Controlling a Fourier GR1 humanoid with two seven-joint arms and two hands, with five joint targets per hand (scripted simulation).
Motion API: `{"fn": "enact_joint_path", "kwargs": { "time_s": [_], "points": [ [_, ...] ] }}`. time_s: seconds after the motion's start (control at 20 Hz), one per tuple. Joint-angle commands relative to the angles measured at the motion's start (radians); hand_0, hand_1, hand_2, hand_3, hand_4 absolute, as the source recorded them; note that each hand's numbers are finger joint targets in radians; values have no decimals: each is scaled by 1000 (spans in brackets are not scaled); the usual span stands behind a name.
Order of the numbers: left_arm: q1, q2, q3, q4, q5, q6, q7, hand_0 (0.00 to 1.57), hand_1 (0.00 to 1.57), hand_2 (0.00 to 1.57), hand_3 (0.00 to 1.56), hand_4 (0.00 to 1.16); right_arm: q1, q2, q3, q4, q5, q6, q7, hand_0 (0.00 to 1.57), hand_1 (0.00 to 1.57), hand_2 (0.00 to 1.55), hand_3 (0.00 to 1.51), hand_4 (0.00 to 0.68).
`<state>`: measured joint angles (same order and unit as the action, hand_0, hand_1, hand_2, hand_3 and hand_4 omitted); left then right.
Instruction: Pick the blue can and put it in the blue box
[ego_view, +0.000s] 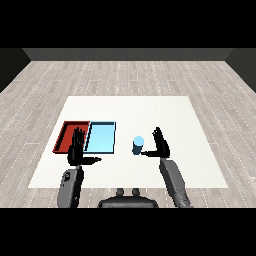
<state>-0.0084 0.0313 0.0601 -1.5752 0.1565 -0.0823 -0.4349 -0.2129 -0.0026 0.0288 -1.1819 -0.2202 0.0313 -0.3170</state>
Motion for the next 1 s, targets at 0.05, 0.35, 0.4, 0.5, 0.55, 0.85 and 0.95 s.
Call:
{"fn": "enact_joint_path", "kwargs": {
  "time_s": [0.05, 0.35, 0.4, 0.5, 0.55, 0.85, 0.95],
  "points": [
    [30, 4, 8, 4, 8, -15, -22, 0, 0, 0, 0, 0, -67, 3, 49, 76, -56, -50, -21, 0, 0, 0, 0, 0],
    [19, 15, 21, 29, 8, -30, -57, 0, 0, 0, 0, 0, -65, 3, 86, 106, -75, -77, -42, 0, 0, 0, 0, 0],
    [4, 6, 8, 23, -9, -1, -25, 0, 0, 0, 0, 0, -85, 3, 70, 206, -51, -37, -103, 0, 0, 0, 0, 0],
    [-43, 19, 26, -4, 11, 9, 27, 0, 0, 0, 0, 0, 25, -20, 75, 45, -55, -3, -33, 0, 0, 0, 0, 0],
    [27, 12, 16, -13, 6, -11, -15, 0, 0, 0, 0, 0, -32, 2, 129, 69, -92, -84, -30, 0, 0, 0, 0, 0],
    [-93, 27, 47, 52, 21, 6, 21, 0, 0, 0, 0, 0, -52, 3, 104, 115, -79, -47, -31, 0, 0, 0, 0, 0],
    [8, 35, 36, 22, 27, -46, -28, 0, 0, 0, 0, 0, -96, 3, 166, 205, -129, -77, -104, 0, 0, 0, 0, 0]
  ]
}}
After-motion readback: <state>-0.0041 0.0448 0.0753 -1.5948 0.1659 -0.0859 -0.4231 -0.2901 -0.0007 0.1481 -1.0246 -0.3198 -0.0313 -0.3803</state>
